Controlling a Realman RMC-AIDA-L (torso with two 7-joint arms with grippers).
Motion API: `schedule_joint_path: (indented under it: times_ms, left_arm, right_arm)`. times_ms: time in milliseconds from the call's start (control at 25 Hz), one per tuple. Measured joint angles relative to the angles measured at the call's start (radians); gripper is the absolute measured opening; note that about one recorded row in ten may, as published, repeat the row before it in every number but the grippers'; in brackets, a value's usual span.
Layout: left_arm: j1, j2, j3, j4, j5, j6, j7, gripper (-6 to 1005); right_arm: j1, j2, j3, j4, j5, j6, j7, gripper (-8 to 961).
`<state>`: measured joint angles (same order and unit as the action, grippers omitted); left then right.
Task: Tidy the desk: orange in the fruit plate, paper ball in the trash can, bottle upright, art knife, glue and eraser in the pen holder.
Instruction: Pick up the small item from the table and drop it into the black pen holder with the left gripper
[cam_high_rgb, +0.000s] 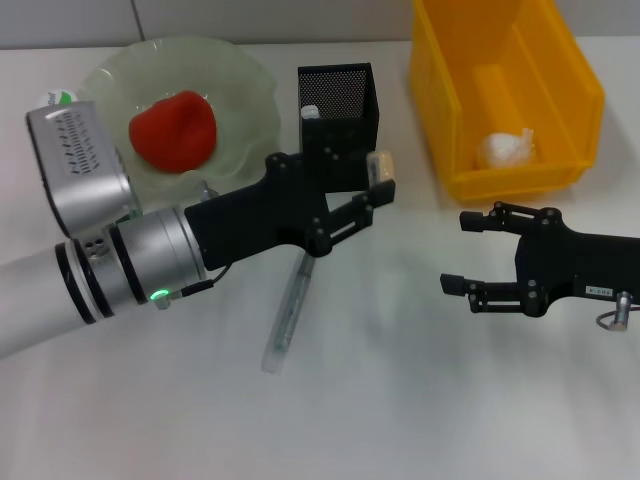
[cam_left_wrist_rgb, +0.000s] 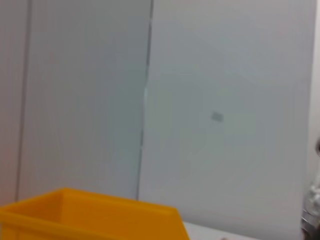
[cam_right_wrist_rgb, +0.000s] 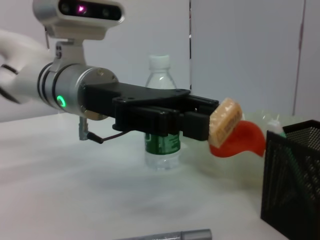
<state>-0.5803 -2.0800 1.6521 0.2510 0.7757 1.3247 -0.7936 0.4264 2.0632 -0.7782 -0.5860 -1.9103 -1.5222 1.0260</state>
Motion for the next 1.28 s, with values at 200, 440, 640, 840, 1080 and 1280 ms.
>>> schedule_joint_path:
  times_ms: [200, 440, 640, 840, 1080, 1280]
  left_arm:
    - [0.034, 0.000, 0.169, 0.038, -0.238, -0.025, 0.093, 435]
    - [0.062, 0.000, 0.374, 0.133, -0.511, -0.161, 0.162, 438]
    - [0.061, 0.000, 0.427, 0.184, -0.627, -0.264, 0.170, 441]
    - [0.027, 0.000, 0.426, 0.246, -0.705, -0.383, 0.155, 444]
    - [-0.018, 0.000, 0.433, 0.250, -0.786, -0.479, 0.143, 447]
    - [-0.031, 0.000, 0.434, 0.246, -0.844, -0.532, 0.140, 450]
  right_arm:
    - [-0.002, 0.001, 0.035, 0.005, 0.003, -0.007, -0.010, 815]
    - [-0.011, 0.002, 0.047, 0.015, 0.025, -0.009, -0.025, 815]
    - [-0.014, 0.004, 0.059, 0.025, 0.027, -0.009, -0.035, 814]
    - [-0.014, 0.004, 0.061, 0.030, 0.027, -0.009, -0.044, 814]
    - [-0.014, 0.003, 0.061, 0.030, 0.027, -0.010, -0.044, 814]
    - [-0.014, 0.003, 0.088, 0.030, 0.028, -0.010, -0.045, 813]
